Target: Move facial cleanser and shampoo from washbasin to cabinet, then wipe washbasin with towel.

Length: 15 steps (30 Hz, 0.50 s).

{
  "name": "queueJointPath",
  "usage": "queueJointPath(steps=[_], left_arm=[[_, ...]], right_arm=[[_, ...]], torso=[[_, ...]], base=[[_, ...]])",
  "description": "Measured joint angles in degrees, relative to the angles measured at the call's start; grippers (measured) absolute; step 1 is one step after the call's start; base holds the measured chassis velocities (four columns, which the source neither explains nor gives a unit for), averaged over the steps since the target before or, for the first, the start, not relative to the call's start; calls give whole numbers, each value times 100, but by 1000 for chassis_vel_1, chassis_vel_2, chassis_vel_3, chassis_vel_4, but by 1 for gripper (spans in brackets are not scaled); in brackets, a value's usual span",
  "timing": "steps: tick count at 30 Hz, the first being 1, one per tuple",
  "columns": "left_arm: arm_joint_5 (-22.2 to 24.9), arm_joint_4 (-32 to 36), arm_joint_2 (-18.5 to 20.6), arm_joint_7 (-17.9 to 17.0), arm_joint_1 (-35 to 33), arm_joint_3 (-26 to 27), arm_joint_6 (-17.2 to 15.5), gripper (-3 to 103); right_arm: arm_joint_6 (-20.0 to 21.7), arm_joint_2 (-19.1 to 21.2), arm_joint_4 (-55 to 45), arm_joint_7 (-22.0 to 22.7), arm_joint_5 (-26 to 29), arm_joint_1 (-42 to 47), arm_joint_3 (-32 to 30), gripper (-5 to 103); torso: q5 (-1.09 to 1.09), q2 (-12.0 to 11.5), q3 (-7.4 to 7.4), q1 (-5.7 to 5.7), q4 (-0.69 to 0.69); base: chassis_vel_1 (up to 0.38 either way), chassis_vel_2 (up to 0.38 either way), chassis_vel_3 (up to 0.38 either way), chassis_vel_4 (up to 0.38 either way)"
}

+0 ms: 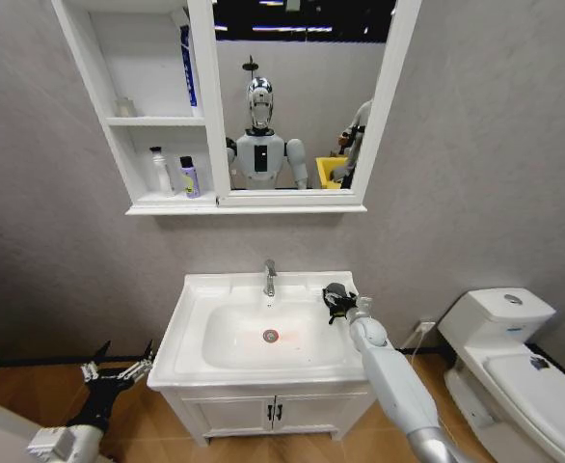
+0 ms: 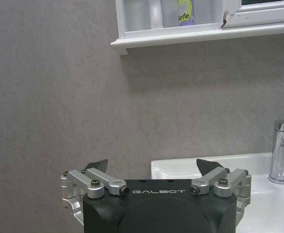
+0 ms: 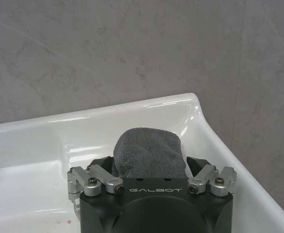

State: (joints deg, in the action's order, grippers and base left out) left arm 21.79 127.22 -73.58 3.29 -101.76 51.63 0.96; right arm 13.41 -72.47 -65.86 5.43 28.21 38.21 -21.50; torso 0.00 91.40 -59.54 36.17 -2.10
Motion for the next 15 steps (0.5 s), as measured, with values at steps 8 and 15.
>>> queueJointPath(steps=[8,15], left_arm=[[2,0,1,-1,-1,0,0,100],[2,0,1,-1,-1,0,0,100]], right_arm=[[30,10,82,-89,-10,31,-26,64],[80,19,24,-89,-6,64,-51,37]], torso=[[0,0,0,0,0],[0,0,0,0,0]], base=[[0,0,0,0],[0,0,0,0]])
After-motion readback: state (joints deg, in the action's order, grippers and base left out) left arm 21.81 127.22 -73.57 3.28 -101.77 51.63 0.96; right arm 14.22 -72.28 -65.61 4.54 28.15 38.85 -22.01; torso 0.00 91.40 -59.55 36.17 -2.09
